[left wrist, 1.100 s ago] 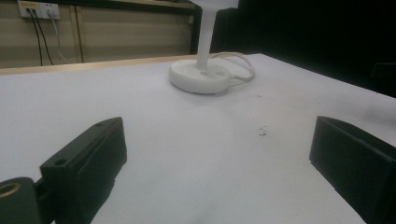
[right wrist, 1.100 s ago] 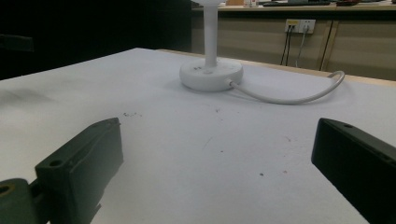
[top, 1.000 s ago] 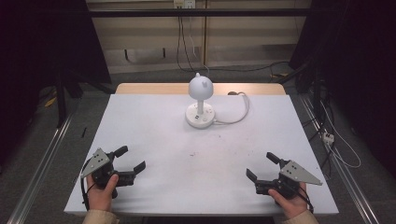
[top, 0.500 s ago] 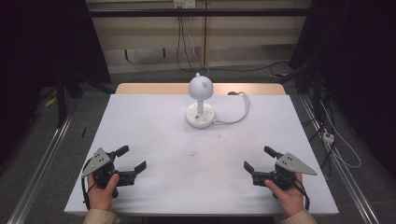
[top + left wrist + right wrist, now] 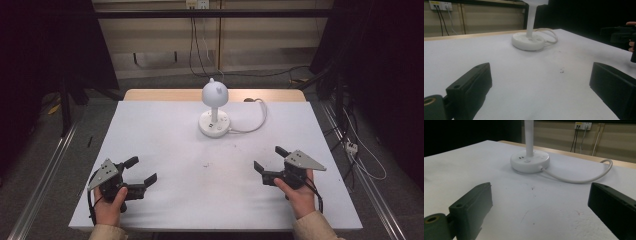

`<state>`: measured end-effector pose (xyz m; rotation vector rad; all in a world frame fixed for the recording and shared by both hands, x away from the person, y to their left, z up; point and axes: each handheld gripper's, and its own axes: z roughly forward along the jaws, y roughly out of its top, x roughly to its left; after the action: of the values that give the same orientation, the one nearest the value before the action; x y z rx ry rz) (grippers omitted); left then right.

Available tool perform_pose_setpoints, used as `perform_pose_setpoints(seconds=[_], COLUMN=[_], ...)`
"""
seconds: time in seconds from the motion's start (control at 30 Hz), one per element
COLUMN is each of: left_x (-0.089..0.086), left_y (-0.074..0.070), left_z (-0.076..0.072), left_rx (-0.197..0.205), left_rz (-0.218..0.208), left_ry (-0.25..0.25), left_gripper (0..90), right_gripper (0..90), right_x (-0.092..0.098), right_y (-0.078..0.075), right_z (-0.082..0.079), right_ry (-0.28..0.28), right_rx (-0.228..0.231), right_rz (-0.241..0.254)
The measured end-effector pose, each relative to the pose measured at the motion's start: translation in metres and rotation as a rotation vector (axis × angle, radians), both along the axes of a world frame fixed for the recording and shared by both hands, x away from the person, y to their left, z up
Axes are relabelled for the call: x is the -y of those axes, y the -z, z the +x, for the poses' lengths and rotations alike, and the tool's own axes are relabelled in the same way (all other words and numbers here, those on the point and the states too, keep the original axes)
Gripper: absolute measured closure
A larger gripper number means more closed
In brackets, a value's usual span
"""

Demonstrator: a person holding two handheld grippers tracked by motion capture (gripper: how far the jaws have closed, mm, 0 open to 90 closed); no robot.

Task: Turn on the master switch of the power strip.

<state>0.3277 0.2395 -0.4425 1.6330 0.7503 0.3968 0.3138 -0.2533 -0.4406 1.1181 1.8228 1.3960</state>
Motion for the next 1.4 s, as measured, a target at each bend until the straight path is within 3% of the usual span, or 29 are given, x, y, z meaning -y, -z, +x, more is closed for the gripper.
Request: perform_pose_setpoints(seconds=[0.67,1.4], left_x=[0.001,0.003], left_y=[0.000,0.000], left_z=[0.001,0.001], left_rx=[0.000,-0.001], left_rz=[0.001,-0.002], left_ry=[0.003,0.009], left_gripper=[4.0,4.0], right_gripper=[5.9,6.9], right_x=[-0.032,-0.043], right_y=[-0.004,-0.005], right_z=[0.039,0.071], right_ry=[-0.010,0.003], right_rx=[-0.021,-0.038], right_rz=[-0.042,-0.039])
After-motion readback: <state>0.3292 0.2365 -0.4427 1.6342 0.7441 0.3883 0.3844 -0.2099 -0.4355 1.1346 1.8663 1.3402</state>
